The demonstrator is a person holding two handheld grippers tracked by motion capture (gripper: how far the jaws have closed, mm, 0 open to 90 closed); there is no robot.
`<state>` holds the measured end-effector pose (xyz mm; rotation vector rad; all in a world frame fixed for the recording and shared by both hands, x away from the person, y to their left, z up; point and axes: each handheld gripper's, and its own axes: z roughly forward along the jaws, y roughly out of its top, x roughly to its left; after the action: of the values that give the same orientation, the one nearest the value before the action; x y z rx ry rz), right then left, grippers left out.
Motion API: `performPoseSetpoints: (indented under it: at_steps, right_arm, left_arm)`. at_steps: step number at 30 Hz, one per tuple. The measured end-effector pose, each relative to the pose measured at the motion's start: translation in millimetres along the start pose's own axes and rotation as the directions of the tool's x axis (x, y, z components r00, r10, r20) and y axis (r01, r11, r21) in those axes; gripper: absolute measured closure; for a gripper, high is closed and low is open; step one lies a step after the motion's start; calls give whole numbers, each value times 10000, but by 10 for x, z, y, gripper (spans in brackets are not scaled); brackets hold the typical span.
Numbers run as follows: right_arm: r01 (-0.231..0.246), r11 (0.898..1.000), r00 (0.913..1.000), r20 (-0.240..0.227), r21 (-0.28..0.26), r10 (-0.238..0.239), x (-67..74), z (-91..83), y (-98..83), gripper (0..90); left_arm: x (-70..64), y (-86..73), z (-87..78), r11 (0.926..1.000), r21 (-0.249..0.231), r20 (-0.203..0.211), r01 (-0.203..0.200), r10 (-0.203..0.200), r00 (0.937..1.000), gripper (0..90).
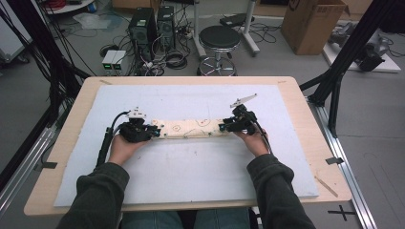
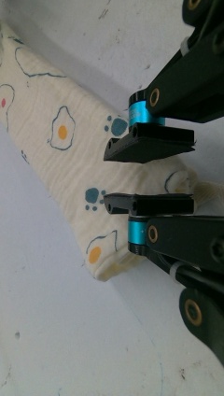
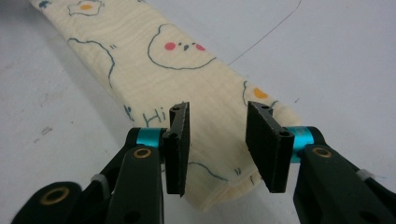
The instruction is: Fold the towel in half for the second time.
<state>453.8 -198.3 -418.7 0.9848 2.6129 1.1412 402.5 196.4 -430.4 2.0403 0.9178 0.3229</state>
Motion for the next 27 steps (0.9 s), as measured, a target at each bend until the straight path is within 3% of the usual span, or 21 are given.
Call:
performPoseSetpoints:
  at_steps: [13,22,27]
  right_arm:
    - [411,9965,9987,282,733,-432,18,64,-37,589]
    - [892,9918,9937,598,915,-949,66,93,-37,566]
    - [885,9916,9934,647,943,-948,79,97,-43,557]
  left_arm:
    - [21,-43,60,9993,363,-55,-112,114,9999,714]
    - [12,-51,65,9986,427,-156,-307,314,9994,706]
    - [4,-55,73,9989,365,-161,-302,308,9994,700]
